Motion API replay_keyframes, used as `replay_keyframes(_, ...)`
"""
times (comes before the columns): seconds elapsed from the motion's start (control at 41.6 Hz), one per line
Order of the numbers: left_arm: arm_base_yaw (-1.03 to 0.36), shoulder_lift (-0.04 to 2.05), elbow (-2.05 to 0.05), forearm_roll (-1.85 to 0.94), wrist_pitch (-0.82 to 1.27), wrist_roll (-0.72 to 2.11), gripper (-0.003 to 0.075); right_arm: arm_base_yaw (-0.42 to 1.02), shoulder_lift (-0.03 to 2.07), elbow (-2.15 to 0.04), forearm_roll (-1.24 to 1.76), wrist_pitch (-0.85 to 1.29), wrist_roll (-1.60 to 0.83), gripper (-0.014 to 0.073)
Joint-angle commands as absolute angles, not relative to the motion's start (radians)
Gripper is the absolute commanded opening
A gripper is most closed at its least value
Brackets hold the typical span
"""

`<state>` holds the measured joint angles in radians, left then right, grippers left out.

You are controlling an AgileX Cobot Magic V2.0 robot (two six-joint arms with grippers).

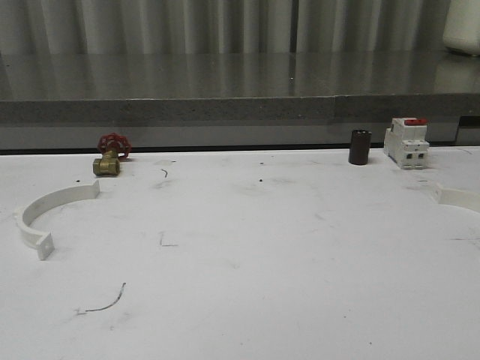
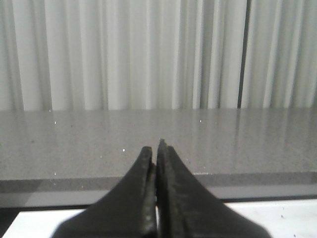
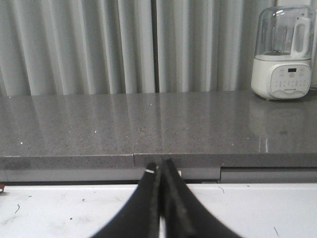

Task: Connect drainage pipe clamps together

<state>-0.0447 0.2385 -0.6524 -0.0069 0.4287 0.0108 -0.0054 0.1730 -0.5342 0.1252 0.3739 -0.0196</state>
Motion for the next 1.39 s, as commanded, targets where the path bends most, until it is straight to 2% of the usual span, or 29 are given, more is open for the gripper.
replay_keyframes(0.0,-0.047,0.332,-0.735,-0.009,0.433,0.000,-0.0021,-0.012,0.266,-0.609,0.120,0.348,-0.024,-0.0118)
replay_keyframes(0.36,-0.047,0.492,-0.690,-0.009,0.513,0.000,-0.0020,-0.012,0.508,-0.606,0.119,0.477,-0.024,-0.0118)
replay_keyframes(0.673,-0.047,0.501,-0.651,-0.009,0.529,0.000,-0.0020,-0.012,0.562,-0.584,0.116,0.524,-0.024,-0.0117)
replay_keyframes(0.745,-0.047,0.507,-0.651,-0.009,0.538,0.000,-0.0015,-0.012,0.562,-0.584,0.095,0.540,-0.027,-0.0064)
replay_keyframes(0.817,-0.047,0.516,-0.651,-0.009,0.536,0.000,0.0038,-0.012,0.562,-0.584,0.080,0.543,-0.027,0.0038)
replay_keyframes(0.889,-0.047,0.525,-0.651,-0.008,0.536,0.000,0.0144,-0.012,0.562,-0.584,0.073,0.544,-0.027,0.0181)
replay_keyframes(0.961,-0.047,0.537,-0.651,-0.008,0.536,0.007,0.0294,-0.012,0.562,-0.584,0.073,0.541,-0.028,0.0320)
replay_keyframes(1.057,-0.047,0.559,-0.651,-0.006,0.536,0.007,0.0435,-0.012,0.562,-0.584,0.074,0.534,-0.028,0.0392)
replay_keyframes(1.105,-0.047,0.575,-0.653,-0.008,0.536,0.007,0.0465,-0.012,0.562,-0.584,0.074,0.534,-0.028,0.0395)
replay_keyframes(1.37,-0.169,0.801,-0.772,0.005,0.599,0.007,0.0459,-0.012,0.562,-0.584,0.074,0.534,-0.028,0.0395)
